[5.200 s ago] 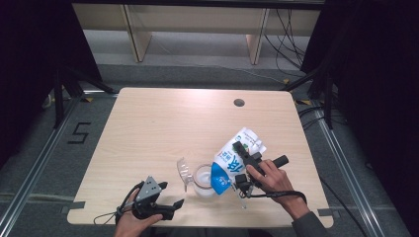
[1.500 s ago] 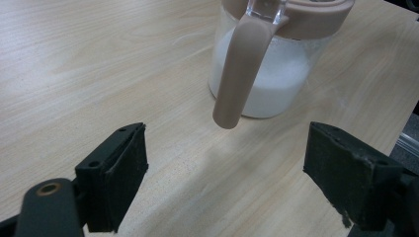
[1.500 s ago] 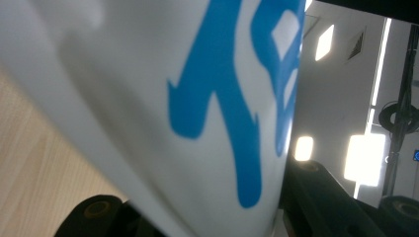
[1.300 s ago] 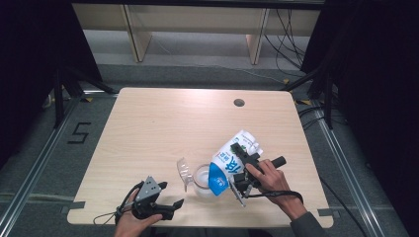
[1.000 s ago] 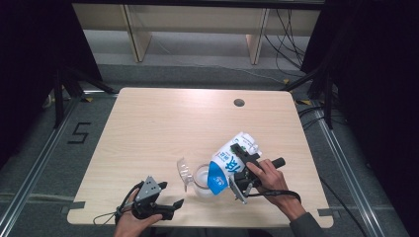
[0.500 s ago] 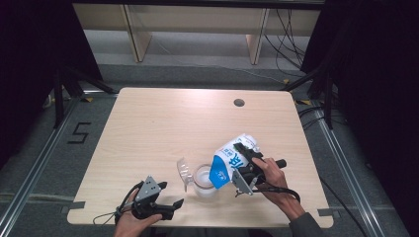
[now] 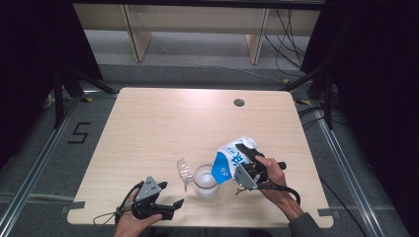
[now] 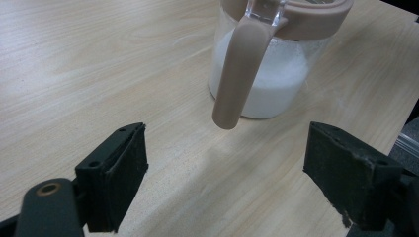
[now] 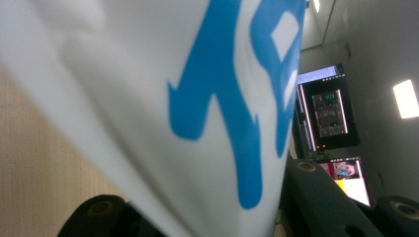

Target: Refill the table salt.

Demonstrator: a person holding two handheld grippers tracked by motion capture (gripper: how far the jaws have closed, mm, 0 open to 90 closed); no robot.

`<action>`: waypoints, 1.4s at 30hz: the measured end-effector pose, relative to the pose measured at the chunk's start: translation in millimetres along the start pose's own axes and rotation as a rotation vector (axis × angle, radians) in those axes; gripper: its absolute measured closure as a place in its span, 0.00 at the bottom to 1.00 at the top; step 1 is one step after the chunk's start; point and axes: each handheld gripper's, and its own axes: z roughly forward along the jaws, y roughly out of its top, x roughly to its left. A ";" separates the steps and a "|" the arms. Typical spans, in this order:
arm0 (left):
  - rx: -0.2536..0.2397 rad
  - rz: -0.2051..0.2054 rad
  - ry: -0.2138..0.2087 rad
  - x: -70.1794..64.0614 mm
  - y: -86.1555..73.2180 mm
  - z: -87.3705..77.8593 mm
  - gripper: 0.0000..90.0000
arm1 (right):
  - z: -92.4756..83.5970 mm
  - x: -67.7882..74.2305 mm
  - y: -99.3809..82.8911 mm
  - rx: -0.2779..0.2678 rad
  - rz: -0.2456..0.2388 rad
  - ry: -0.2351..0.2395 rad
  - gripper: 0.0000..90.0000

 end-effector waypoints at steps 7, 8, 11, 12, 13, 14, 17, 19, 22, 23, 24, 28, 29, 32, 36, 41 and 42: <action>0.002 0.003 0.000 -0.3 0.2 -0.1 0.18 | 1.5 -5.4 -3.3 -0.037 0.042 0.013 0.83; 0.002 0.004 0.001 -0.2 0.2 -0.2 0.18 | 1.7 -6.3 -4.4 -0.045 0.054 0.015 0.83; 0.005 0.007 0.001 0.3 0.2 -0.4 0.18 | -0.4 -5.7 -4.8 -0.021 0.112 0.025 0.83; 0.005 0.008 0.001 0.3 0.2 -0.5 0.18 | 0.4 -6.5 -5.7 -0.030 0.108 0.021 0.83; 0.004 0.008 -0.003 0.4 0.2 -0.4 0.18 | -0.1 -6.8 -5.9 -0.027 0.117 0.028 0.83; 0.002 0.008 -0.004 0.4 0.1 -0.3 0.18 | 1.0 -7.2 -7.0 -0.035 0.121 0.028 0.83; 0.003 0.007 -0.003 0.3 0.2 -0.4 0.18 | -0.8 -6.0 -7.3 -0.016 0.163 0.043 0.83; 0.002 0.008 -0.003 0.3 0.2 -0.4 0.18 | -0.5 -6.2 -9.1 -0.024 0.193 0.051 0.84; 0.004 0.004 0.003 -0.5 0.3 -0.4 0.18 | 0.4 -5.7 -11.8 -0.012 0.199 0.056 0.85; 0.004 0.006 0.000 -0.1 0.3 -0.5 0.18 | 0.8 -5.9 -12.5 -0.012 0.192 0.051 0.86; 0.003 0.008 -0.003 0.2 0.2 -0.4 0.18 | 0.9 -6.3 -13.1 -0.013 0.200 0.056 0.86; 0.002 0.003 0.001 -0.4 0.2 -0.2 0.18 | 1.8 -10.1 -14.5 -0.034 0.182 0.056 0.86; 0.000 -0.015 0.003 -1.3 -0.2 0.2 0.18 | 1.9 -10.5 -14.9 -0.036 0.183 0.052 0.86; 0.001 -0.015 -0.002 -1.2 -0.3 0.4 0.18 | 2.0 -10.4 -15.7 -0.036 0.204 0.065 0.87; 0.006 0.000 0.001 -0.7 0.1 -0.3 0.18 | 1.9 -8.7 -17.8 -0.030 0.288 0.085 0.89; 0.000 -0.017 0.001 -1.5 -0.3 0.3 0.18 | 4.5 -11.8 -24.8 -0.031 0.362 0.106 0.91; 0.001 -0.009 0.002 -1.0 -0.1 0.0 0.18 | 5.0 -12.9 -26.8 -0.032 0.377 0.109 0.92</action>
